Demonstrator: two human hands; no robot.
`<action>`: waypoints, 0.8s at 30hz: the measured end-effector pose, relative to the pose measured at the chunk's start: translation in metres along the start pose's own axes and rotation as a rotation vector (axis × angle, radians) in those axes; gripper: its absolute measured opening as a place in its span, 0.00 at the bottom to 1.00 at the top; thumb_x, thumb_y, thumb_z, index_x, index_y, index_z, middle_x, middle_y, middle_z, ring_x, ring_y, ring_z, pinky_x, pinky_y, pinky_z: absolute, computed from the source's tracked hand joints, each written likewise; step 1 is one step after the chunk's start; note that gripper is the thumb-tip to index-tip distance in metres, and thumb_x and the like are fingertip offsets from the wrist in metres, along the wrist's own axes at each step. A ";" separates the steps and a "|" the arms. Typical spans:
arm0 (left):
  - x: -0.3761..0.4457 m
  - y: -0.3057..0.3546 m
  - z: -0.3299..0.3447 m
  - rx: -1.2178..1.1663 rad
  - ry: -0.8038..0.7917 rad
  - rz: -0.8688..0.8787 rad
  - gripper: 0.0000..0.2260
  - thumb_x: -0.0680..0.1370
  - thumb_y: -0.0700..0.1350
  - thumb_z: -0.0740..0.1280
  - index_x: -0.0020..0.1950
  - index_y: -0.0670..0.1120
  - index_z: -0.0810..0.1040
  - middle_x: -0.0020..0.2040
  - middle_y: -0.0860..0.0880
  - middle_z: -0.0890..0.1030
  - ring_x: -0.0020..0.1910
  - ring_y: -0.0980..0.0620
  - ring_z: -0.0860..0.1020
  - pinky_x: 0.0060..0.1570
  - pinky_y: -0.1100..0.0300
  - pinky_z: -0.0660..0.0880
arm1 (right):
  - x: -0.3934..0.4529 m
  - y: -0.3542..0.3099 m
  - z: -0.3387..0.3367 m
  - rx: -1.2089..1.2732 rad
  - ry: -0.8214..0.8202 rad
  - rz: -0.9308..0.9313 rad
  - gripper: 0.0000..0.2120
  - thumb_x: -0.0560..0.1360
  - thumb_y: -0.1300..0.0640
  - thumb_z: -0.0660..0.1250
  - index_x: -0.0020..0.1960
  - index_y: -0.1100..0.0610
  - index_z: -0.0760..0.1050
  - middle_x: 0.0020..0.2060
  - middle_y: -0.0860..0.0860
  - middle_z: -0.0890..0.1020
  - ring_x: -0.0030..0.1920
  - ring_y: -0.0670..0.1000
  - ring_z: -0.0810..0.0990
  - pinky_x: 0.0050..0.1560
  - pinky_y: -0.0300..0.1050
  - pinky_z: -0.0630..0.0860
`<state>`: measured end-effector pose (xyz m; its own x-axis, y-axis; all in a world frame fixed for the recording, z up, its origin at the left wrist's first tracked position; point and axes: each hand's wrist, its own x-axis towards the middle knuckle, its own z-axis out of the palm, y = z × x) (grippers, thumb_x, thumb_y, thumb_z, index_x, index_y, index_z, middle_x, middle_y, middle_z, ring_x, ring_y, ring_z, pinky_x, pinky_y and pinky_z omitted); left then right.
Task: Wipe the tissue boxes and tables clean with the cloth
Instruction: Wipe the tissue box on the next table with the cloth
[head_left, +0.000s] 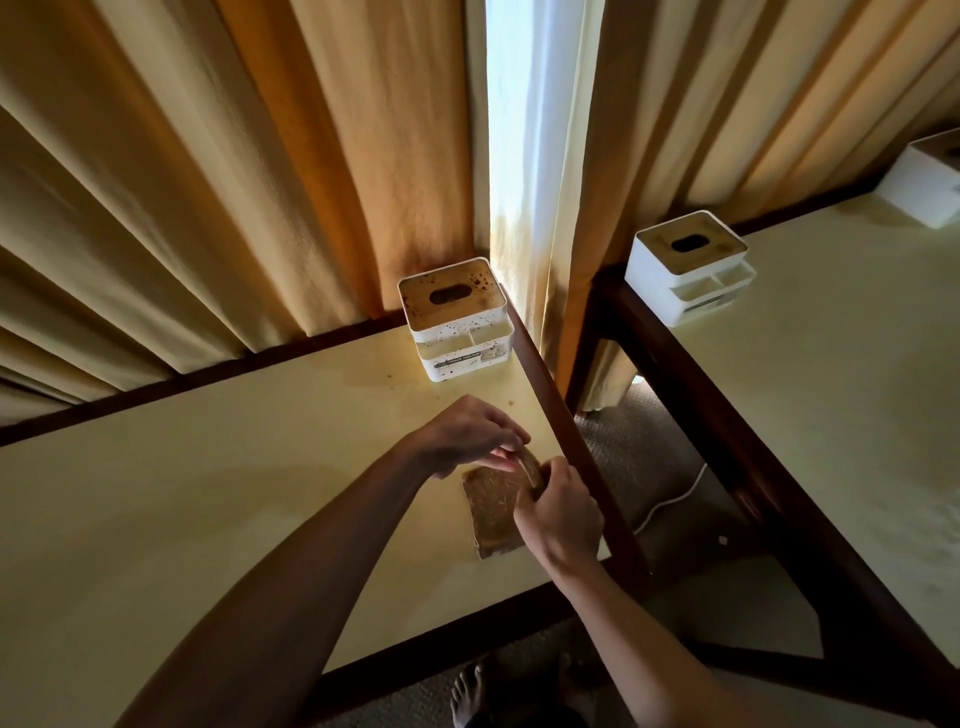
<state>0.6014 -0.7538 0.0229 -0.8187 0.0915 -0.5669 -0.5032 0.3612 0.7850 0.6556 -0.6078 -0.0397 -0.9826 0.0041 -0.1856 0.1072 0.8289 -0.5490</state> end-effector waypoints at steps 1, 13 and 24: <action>-0.001 0.000 0.000 -0.004 0.005 0.008 0.07 0.78 0.33 0.68 0.54 0.35 0.84 0.51 0.41 0.84 0.46 0.48 0.85 0.45 0.60 0.82 | 0.000 0.002 -0.003 -0.013 -0.009 -0.037 0.13 0.76 0.49 0.67 0.57 0.53 0.70 0.48 0.47 0.77 0.47 0.47 0.79 0.45 0.41 0.73; -0.010 -0.009 -0.002 0.743 0.188 0.356 0.11 0.79 0.45 0.70 0.59 0.43 0.84 0.54 0.47 0.84 0.42 0.57 0.76 0.40 0.69 0.71 | 0.027 0.016 -0.050 0.097 -0.246 -0.178 0.13 0.80 0.60 0.62 0.64 0.60 0.75 0.55 0.53 0.81 0.57 0.50 0.79 0.52 0.36 0.73; -0.022 -0.012 -0.015 0.834 0.240 0.415 0.11 0.83 0.50 0.62 0.57 0.44 0.78 0.53 0.49 0.78 0.46 0.54 0.75 0.45 0.64 0.73 | 0.023 0.021 -0.041 0.094 -0.148 -0.594 0.20 0.80 0.47 0.59 0.64 0.60 0.72 0.50 0.51 0.75 0.44 0.46 0.75 0.44 0.39 0.77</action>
<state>0.6215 -0.7744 0.0299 -0.9686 0.2020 -0.1452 0.1224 0.8950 0.4289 0.6292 -0.5671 -0.0221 -0.8478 -0.5262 0.0661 -0.4320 0.6130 -0.6615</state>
